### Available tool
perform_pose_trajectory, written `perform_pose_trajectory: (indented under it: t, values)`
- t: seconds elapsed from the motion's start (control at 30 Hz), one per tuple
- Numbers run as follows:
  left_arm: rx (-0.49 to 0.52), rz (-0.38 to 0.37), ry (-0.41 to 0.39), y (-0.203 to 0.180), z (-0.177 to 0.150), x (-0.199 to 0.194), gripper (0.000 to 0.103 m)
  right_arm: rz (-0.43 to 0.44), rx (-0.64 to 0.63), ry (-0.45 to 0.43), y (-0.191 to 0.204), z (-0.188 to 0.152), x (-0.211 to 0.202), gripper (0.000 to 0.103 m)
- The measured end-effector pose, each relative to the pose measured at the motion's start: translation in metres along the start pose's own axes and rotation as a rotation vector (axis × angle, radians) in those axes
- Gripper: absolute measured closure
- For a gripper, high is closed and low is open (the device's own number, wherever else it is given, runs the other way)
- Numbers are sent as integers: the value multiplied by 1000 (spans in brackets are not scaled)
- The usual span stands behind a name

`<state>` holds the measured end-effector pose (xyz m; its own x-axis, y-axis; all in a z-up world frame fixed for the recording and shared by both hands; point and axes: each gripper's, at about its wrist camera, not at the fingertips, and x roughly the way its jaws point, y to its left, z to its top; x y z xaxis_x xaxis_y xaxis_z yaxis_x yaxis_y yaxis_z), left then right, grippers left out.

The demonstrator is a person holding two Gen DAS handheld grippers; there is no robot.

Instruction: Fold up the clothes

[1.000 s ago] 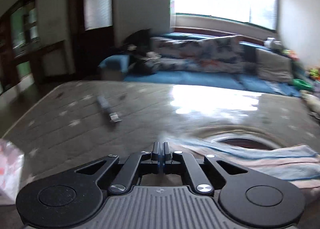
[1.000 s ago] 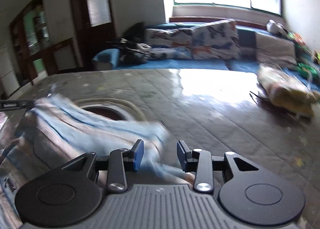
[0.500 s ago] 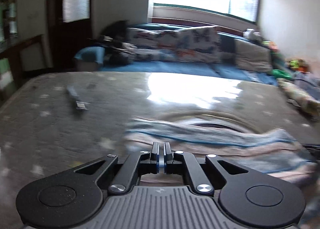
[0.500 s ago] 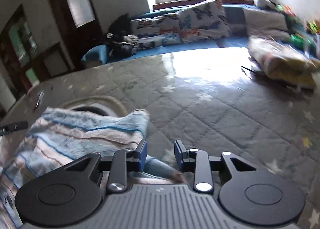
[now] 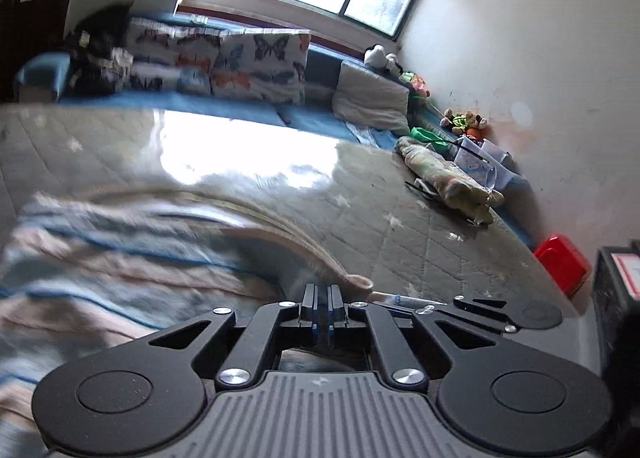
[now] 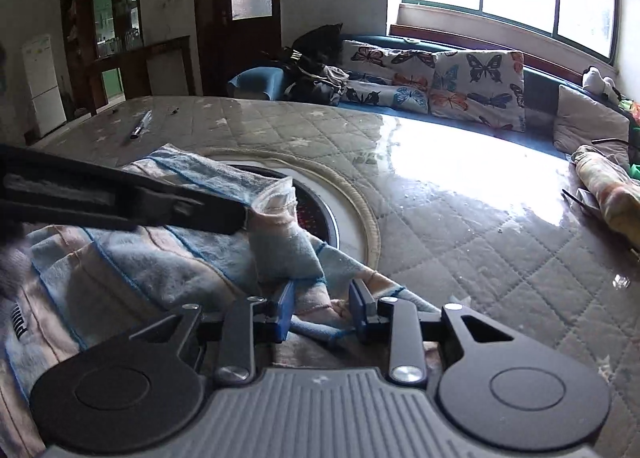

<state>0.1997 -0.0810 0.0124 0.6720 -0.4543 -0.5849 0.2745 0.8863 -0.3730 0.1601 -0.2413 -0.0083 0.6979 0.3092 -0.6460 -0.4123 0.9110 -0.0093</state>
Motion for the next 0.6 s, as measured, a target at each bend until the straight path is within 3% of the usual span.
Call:
perform_pose_trajectory:
  t: [0.1,0.2,0.23,0.27,0.3,0.47,0.53,0.57,0.6]
  values:
    - [-28,6,19,3,-3,5,94,-13,-54,-6,6,-3,-3,73]
    - [-45,-37,2,-2,-3,-7,91,-43,-119,-20,17,-6,-5,73]
    - [-28,-32,-14,-5,-2,-11,85,-51,-137,-25,20,-7,-5,73]
    - [-11,-26,-31,-8,-1,-15,69,-54,-148,-28,23,-7,-5,73]
    - [3,-22,-40,-11,-1,-17,61,-55,-153,-29,24,-7,-6,73]
    - [7,23,5,-9,-3,-2,64,-49,-155,-32,28,-6,-8,73]
    - [-28,36,14,0,-4,4,77,-34,-131,-36,22,-2,-11,73]
    - [-49,42,18,6,-4,7,92,-26,-119,-38,18,-1,-12,73]
    - [-66,48,22,12,-5,9,94,-18,-107,-40,15,1,-13,73]
